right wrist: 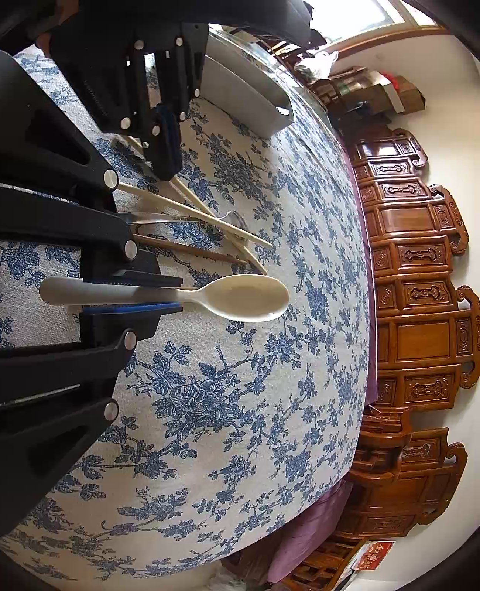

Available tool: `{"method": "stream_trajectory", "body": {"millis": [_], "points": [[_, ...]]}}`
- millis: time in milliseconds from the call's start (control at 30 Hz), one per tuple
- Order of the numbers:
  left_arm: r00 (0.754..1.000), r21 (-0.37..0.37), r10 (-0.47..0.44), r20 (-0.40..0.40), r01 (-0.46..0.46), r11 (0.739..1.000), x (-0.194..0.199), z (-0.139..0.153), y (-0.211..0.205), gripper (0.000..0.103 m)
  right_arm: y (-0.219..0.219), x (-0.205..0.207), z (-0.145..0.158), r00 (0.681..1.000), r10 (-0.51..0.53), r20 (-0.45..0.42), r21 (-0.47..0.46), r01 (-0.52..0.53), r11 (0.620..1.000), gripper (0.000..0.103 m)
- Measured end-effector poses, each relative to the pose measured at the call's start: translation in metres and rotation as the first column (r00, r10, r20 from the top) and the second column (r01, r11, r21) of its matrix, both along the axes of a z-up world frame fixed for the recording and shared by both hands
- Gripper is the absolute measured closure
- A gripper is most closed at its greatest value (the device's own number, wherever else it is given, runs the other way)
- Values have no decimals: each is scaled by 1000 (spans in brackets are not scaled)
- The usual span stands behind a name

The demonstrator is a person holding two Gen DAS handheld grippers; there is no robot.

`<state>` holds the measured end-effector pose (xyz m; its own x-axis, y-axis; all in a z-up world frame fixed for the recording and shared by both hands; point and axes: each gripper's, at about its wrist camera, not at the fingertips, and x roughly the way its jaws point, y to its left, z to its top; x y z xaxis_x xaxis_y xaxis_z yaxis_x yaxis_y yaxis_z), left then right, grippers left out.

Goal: Organize utensils
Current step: 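Grasp the small white spoon with the right tool while the left tool grasps a light chopstick, then lift the light chopstick with the left tool and carry it over the tray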

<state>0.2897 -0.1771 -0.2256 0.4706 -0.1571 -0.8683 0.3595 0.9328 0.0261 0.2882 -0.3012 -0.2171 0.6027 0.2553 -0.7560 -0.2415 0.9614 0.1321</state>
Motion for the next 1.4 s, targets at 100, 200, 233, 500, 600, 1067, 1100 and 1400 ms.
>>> {"method": "stream_trajectory", "body": {"millis": [100, 200, 233, 500, 600, 1067, 1100, 1400], "points": [[1000, 2, 7, 22, -7, 1000, 3, 10, 4, 99, 0, 1, -1, 1000, 0, -2, 4, 0, 1000, 94], [999, 2, 20, 42, -20, 1000, 5, 19, 8, 99, 0, 0, -1, 1000, -2, -2, 5, 2, 1000, 94], [998, 0, 28, 51, -28, 1000, 7, 23, 11, 99, 0, 0, -1, 1000, -1, -2, 5, 1, 1000, 94], [992, -17, 58, 111, -56, 998, 12, 51, 22, 99, 2, 0, -1, 1000, -1, 0, 3, 1, 1000, 94], [990, -20, 62, 128, -60, 998, 12, 60, 26, 99, 3, 0, -1, 1000, -1, 3, 3, 1, 1000, 94], [982, -37, 89, 166, -84, 996, -6, 80, 55, 99, 19, -9, 6, 1000, 12, 17, -17, -12, 1000, 94], [982, -38, 91, 165, -86, 996, -7, 80, 59, 99, 21, -10, 6, 1000, 12, 17, -17, -12, 1000, 94], [980, -53, 110, 168, -102, 993, -23, 83, 93, 99, 39, -23, 6, 1000, 25, 10, -42, -24, 999, 94]]}}
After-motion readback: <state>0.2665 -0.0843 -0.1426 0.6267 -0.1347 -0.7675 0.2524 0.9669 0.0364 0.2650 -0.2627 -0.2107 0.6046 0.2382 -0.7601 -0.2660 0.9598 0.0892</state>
